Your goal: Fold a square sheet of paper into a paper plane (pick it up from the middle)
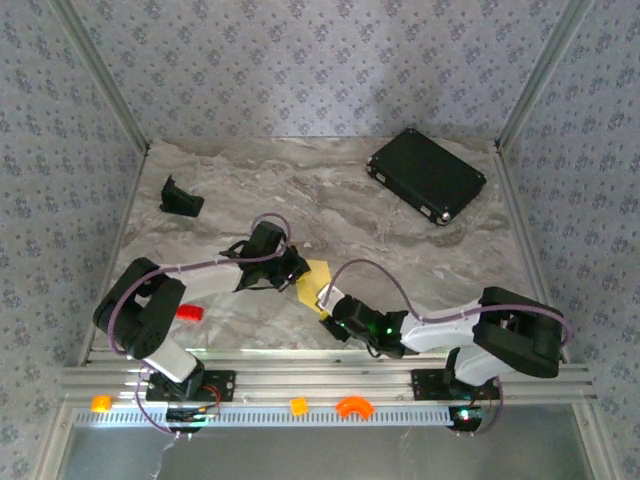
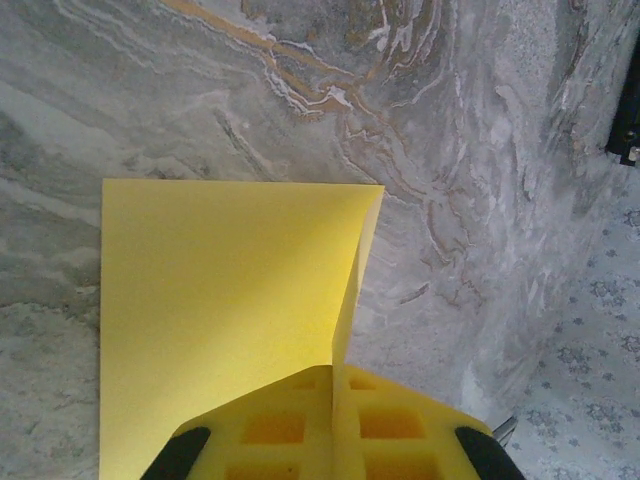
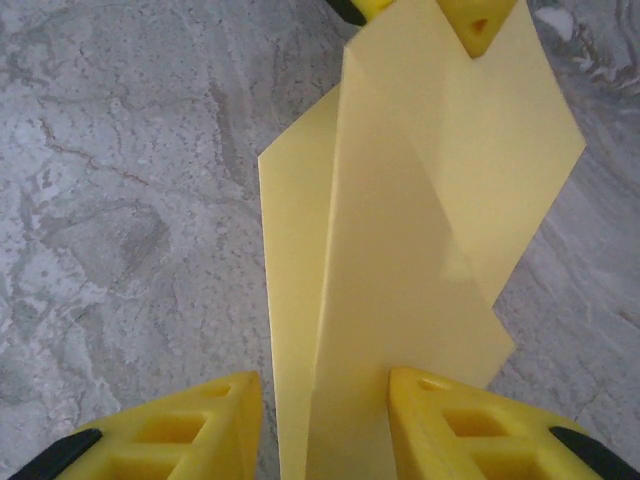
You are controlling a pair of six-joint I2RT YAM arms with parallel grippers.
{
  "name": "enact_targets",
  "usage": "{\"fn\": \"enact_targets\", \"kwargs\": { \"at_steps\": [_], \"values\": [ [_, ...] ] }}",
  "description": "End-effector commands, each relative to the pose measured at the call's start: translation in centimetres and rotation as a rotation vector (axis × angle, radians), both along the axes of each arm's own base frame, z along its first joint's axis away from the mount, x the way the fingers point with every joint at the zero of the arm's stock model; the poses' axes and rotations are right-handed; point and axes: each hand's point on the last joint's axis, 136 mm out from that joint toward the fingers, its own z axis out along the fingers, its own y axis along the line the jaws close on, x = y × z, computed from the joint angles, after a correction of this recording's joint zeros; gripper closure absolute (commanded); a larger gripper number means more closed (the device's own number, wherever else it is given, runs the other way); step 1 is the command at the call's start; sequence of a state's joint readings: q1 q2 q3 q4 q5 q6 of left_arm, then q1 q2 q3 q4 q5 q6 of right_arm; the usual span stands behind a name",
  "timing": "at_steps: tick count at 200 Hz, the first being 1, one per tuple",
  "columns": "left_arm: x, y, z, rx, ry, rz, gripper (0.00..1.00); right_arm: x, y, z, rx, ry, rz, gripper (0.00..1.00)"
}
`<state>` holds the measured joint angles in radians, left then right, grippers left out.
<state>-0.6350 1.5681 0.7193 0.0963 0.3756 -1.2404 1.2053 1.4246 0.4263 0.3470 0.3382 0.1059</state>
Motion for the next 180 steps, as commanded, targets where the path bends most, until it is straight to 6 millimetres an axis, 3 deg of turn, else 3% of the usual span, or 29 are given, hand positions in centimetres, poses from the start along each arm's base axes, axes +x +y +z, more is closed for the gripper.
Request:
{"fn": "enact_targets", "kwargs": {
  "at_steps": [1,180],
  "values": [
    [0.3,-0.4,0.8,-0.038,-0.006,0.003,1.00,1.1,-0.3,1.0,-0.060,-0.108,-0.039,0.61],
    [0.1,-0.2,0.7,-0.022,-0.002,-0.001,1.00,1.2,-1.1,0.0,-0.034,-0.069,-0.117,0.82]
  ]
}}
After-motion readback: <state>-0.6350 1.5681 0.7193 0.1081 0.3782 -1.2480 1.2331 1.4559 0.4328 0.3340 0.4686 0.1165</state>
